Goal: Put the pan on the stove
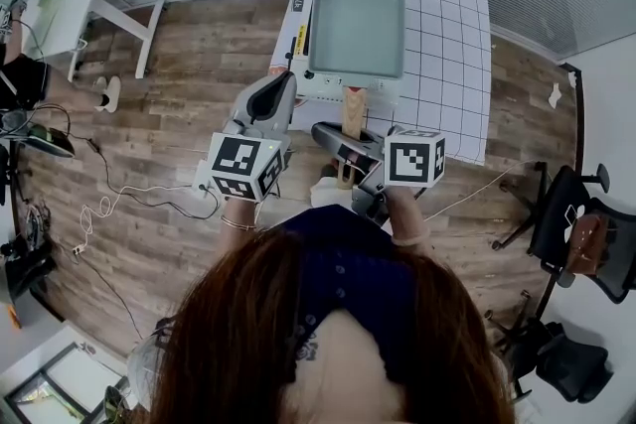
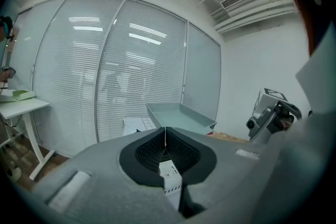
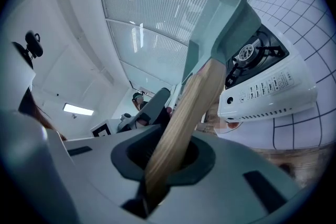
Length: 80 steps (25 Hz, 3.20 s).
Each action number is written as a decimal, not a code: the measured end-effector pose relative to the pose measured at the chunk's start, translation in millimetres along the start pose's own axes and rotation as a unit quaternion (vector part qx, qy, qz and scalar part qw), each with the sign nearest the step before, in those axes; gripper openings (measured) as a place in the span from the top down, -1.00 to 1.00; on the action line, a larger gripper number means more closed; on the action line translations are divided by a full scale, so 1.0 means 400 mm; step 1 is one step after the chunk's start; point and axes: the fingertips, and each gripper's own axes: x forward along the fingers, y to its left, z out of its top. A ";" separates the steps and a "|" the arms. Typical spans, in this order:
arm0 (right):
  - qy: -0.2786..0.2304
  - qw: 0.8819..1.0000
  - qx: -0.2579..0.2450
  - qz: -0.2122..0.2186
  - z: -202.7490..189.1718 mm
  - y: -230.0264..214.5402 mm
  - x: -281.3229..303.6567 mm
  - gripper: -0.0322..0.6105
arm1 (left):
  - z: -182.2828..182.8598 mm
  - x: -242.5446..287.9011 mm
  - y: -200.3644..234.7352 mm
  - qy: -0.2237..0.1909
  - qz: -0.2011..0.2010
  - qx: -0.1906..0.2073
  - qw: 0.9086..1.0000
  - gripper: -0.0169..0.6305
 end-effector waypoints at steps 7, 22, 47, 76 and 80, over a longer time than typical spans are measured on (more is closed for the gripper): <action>0.008 1.000 0.010 -0.005 0.020 -0.042 0.008 0.72 | -0.011 0.029 0.016 0.008 0.004 -0.002 1.000 0.91; 0.017 1.000 0.024 0.004 0.060 -0.098 0.030 0.72 | -0.030 0.080 0.049 0.021 0.015 -0.005 1.000 0.91; 0.027 0.998 0.051 0.007 0.103 -0.194 0.056 0.71 | -0.067 0.165 0.069 0.057 0.013 -0.006 0.998 0.91; 0.015 0.997 0.072 0.003 0.136 -0.267 0.074 0.70 | -0.099 0.207 0.092 0.081 0.009 -0.012 0.997 0.91; 0.018 0.997 0.075 0.002 0.129 -0.273 0.076 0.70 | -0.101 0.205 0.092 0.083 0.010 -0.010 0.996 0.91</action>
